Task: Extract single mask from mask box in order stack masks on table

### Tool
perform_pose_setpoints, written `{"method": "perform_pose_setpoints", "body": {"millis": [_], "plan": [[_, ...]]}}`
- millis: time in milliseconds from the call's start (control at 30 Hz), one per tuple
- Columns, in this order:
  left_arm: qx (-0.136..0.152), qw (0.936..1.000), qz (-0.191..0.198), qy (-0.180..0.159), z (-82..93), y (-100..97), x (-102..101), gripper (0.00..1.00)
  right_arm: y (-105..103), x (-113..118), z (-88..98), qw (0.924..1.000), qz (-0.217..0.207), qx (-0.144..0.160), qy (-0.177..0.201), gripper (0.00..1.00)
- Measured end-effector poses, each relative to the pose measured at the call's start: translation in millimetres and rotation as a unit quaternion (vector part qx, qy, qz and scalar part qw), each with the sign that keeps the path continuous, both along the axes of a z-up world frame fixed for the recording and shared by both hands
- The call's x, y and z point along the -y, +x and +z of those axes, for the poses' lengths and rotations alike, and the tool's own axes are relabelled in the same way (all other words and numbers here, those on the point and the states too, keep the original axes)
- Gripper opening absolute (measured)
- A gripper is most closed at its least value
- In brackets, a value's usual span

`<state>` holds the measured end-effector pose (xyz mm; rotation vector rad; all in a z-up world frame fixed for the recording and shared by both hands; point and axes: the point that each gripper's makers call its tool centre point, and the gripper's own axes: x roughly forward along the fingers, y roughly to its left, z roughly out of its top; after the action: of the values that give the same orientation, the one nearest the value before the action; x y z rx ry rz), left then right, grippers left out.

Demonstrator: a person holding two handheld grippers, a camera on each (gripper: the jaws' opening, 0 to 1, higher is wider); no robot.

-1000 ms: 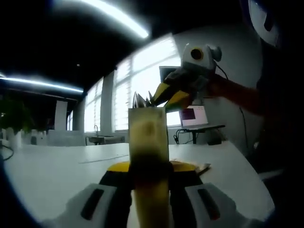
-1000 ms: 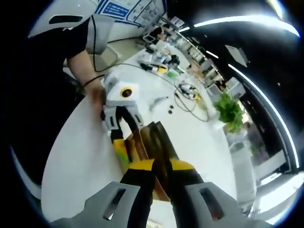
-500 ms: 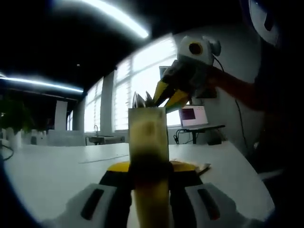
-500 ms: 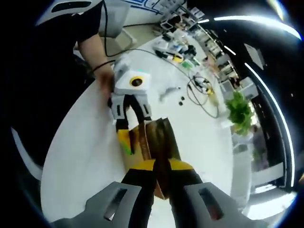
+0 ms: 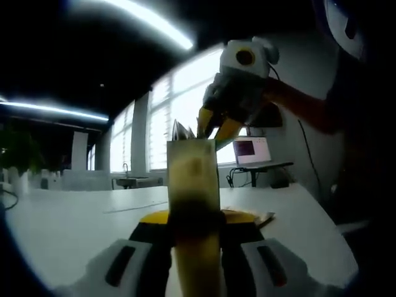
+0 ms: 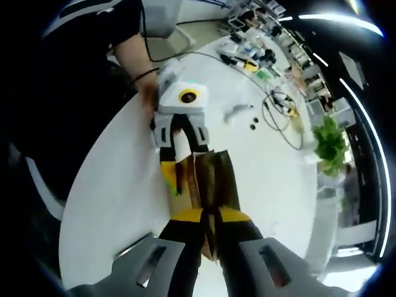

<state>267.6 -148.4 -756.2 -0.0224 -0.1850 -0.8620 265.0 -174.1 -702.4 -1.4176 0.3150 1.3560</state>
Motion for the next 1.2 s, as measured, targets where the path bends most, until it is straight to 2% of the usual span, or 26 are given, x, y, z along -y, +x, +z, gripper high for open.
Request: {"method": "perform_pose_setpoints", "body": {"millis": [200,433,567,967,1033,1200], "plan": [[0.0,1.0,0.001,0.001,0.0,0.0,0.0,0.32,-0.3,0.1,-0.8,0.9996,0.002,-0.025,-0.015,0.04],[0.0,1.0,0.001,0.001,-0.4,0.4,-0.5,0.32,-0.3,-1.5,-0.9,0.9961,-0.008,-0.082,-0.031,0.04],[0.0,1.0,0.001,0.002,-0.5,0.4,-0.7,0.32,-2.7,-2.1,-1.3,0.995,-0.006,-0.095,-0.031,0.04],[0.0,1.0,0.001,0.002,-0.1,0.5,-0.1,0.32,1.2,-4.0,-1.3,0.9941,-0.008,-0.105,-0.028,0.04],[0.0,1.0,0.0,0.002,-0.3,0.7,-0.2,0.32,-1.5,-3.9,-3.8,0.9931,-0.007,-0.112,-0.034,0.04],[0.0,1.0,0.0,0.002,-0.4,0.4,0.1,0.32,-1.2,-3.8,-6.4,0.9931,0.002,-0.108,-0.046,0.04]]}}
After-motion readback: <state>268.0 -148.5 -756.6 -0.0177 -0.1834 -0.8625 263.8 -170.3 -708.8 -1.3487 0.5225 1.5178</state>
